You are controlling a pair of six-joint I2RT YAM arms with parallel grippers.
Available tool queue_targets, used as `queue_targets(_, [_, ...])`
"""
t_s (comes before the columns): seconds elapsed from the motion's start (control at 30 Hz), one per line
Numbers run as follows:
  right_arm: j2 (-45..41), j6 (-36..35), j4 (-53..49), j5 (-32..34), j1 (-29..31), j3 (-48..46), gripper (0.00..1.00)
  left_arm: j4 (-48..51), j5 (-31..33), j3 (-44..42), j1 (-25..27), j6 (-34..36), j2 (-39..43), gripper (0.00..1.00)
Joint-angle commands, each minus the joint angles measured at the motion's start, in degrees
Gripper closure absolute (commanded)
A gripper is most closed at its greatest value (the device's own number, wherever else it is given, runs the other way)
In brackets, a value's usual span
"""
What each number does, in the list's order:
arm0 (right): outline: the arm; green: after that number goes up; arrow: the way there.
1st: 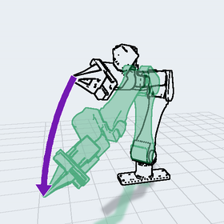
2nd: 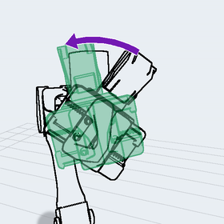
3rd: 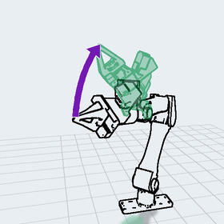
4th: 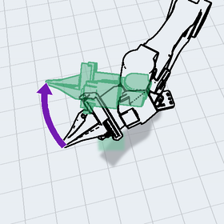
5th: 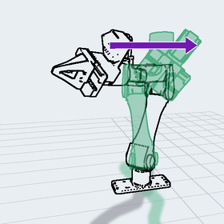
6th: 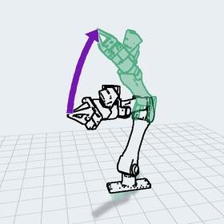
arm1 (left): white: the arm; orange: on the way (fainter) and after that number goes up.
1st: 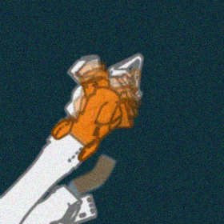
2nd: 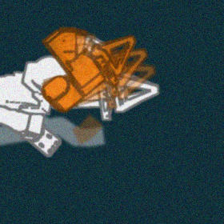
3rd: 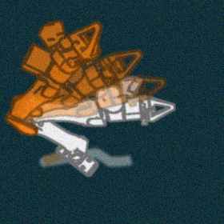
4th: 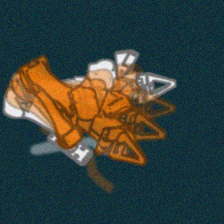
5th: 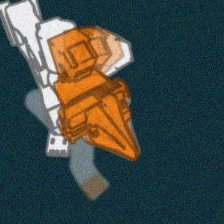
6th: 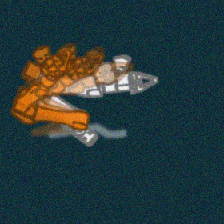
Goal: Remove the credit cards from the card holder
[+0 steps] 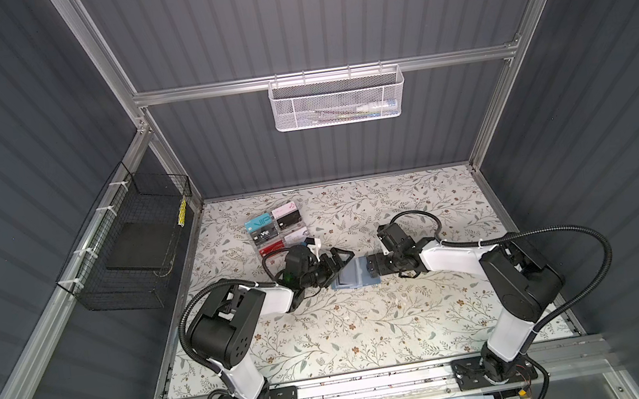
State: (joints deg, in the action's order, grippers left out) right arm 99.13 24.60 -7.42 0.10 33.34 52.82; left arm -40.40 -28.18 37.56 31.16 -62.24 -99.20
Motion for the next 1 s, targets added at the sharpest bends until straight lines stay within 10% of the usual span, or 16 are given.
queue_targets(0.0, [0.0, 1.3, -1.5, -3.0, -0.4, -1.8, 0.01, -1.7, -0.8, 1.5, 0.8, -0.8, -0.5, 0.00])
queue_targets(0.97, [-6.5, 3.7, 2.9, -7.8, -4.3, -10.0, 0.01, -5.3, 0.7, 8.0, 5.2, -3.7, -7.9, 0.00])
